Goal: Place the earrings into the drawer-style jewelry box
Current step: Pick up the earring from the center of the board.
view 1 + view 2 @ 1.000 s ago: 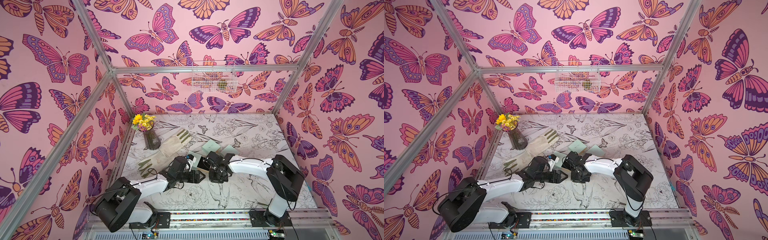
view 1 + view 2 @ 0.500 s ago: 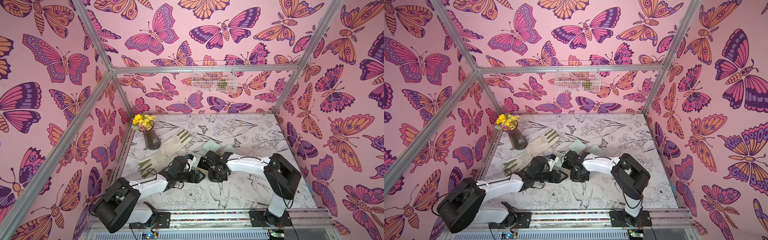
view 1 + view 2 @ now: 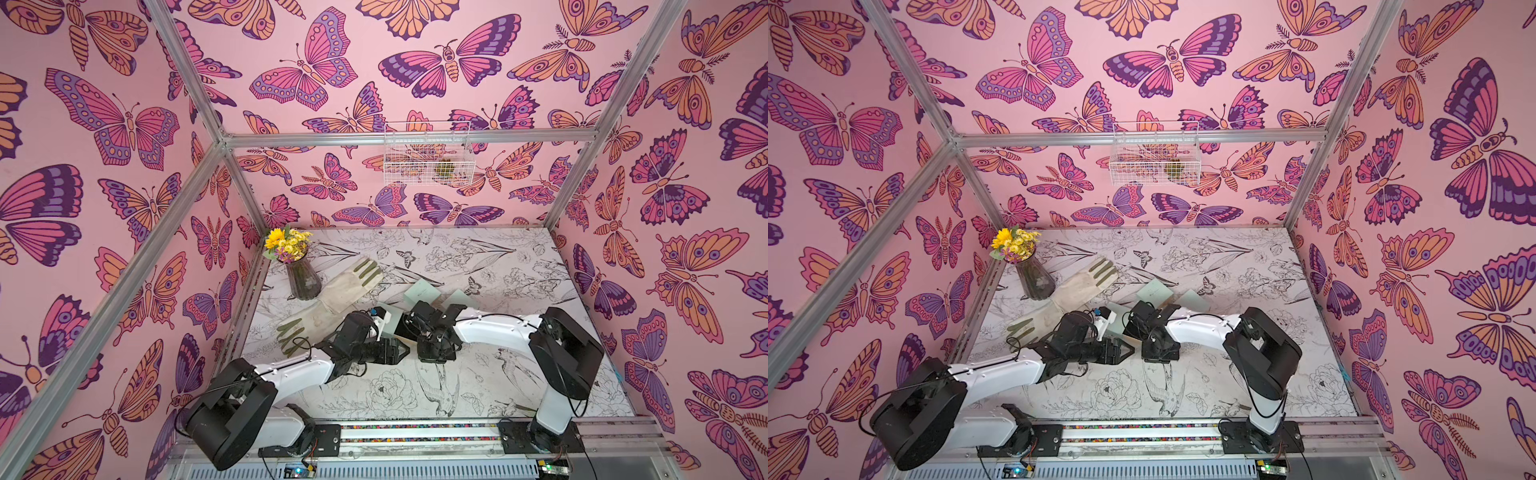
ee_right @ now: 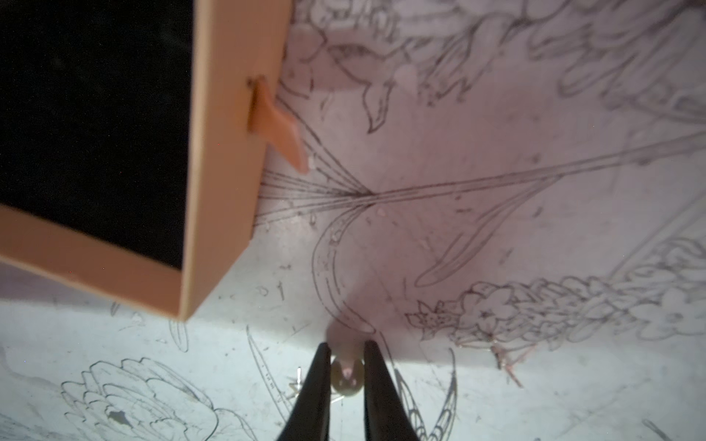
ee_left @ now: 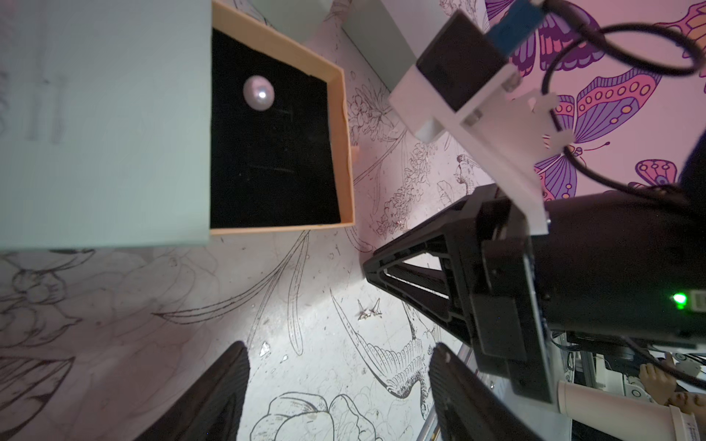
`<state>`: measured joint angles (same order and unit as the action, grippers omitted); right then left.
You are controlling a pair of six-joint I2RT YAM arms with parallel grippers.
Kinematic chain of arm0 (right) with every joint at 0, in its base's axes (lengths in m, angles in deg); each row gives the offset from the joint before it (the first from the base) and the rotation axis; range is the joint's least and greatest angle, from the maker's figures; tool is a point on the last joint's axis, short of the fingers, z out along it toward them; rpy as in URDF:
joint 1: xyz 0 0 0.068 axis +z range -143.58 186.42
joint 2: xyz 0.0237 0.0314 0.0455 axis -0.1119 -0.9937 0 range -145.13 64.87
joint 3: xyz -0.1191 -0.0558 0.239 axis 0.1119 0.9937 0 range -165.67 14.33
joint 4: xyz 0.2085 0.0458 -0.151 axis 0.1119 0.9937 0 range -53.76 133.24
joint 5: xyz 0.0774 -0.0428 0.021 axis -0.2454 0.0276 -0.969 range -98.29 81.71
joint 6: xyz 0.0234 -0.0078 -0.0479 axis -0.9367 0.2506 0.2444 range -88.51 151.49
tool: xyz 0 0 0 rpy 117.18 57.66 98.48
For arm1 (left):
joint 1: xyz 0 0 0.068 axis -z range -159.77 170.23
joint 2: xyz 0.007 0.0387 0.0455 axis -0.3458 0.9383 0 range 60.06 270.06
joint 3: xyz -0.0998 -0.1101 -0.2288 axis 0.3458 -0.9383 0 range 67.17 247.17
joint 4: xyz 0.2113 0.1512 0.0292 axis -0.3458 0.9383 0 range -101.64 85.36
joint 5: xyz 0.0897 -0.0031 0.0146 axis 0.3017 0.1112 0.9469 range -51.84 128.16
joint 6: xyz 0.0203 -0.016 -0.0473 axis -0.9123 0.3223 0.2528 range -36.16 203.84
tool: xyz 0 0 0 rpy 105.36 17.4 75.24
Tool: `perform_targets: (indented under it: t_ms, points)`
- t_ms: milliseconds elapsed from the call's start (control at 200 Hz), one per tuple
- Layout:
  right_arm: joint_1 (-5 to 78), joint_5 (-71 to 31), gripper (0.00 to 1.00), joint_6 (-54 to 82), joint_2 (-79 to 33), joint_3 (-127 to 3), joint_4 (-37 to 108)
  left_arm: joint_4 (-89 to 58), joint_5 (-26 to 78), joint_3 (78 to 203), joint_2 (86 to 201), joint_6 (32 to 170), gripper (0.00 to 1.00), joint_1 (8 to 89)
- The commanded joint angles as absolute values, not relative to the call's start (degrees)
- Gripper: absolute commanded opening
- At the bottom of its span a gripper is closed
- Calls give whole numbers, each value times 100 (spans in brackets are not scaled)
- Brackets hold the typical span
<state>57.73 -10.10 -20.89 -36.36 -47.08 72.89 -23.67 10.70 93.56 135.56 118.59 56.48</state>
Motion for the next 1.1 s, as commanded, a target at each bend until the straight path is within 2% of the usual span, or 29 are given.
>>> perform_targets:
  t_ms: [0, 170, 406, 541, 1097]
  points:
    - [5740, -302, 11, -1834, -2975, -4498, 7205, -2263, 984, 9705, 13617, 11700, 76, 5558]
    - [5697, 101, 10, -1278, -2079, -4097, 6528, -2266, 803, 10114, 13863, 11623, 76, 5350]
    - [5550, -296, 7, -230, -1617, -3762, 5142, -2249, 749, 10414, 14058, 11523, 76, 4989]
    - [5479, -490, 0, 134, -1705, -3722, 4564, -2251, 749, 10502, 14145, 11475, 76, 4800]
    - [5432, -750, 0, 363, -2753, -3691, 3287, -2278, 556, 10822, 14848, 11298, 76, 4458]
